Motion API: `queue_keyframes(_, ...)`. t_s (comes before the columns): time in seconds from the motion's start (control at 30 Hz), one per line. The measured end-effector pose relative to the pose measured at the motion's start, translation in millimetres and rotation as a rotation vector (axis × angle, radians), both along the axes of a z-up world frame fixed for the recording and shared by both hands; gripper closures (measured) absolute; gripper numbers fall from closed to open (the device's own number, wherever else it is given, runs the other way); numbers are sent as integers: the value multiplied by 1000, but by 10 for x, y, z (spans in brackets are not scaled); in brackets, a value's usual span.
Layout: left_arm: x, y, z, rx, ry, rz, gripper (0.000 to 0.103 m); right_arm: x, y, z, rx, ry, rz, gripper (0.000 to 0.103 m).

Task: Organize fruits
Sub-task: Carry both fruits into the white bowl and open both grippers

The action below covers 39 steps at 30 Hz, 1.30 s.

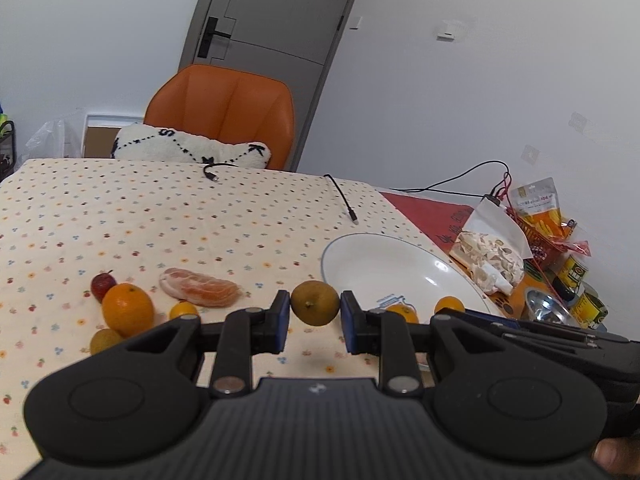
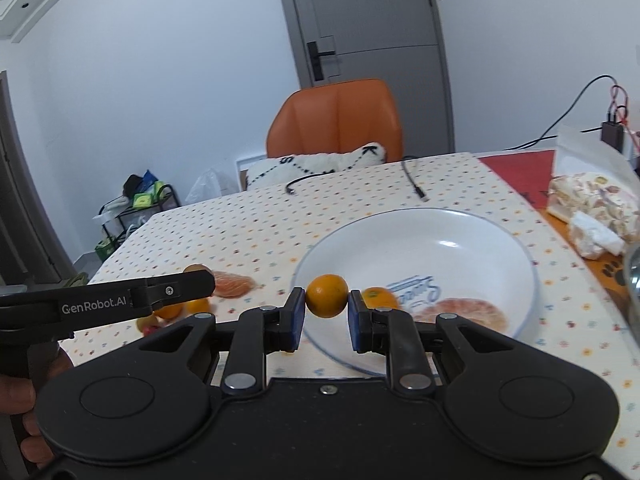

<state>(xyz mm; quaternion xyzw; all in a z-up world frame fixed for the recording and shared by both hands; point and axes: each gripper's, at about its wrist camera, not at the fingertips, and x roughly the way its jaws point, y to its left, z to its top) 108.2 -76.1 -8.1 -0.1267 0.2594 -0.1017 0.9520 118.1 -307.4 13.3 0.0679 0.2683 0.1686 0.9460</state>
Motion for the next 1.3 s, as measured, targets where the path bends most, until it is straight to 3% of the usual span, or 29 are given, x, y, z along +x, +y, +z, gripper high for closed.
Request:
queue_keyframes(0.57, 226, -433, -54, 18, 12, -78, 78, -13, -409, -59, -13, 7, -103, 82)
queue_keyframes(1.0, 490, -559, -139, 30, 40, -72, 78, 60, -444, -83, -17, 10, -115, 82)
queue_keyframes(1.3, 451, -456, -102, 36, 32, -39, 75, 158, -392, -96, -18, 12, -111, 82)
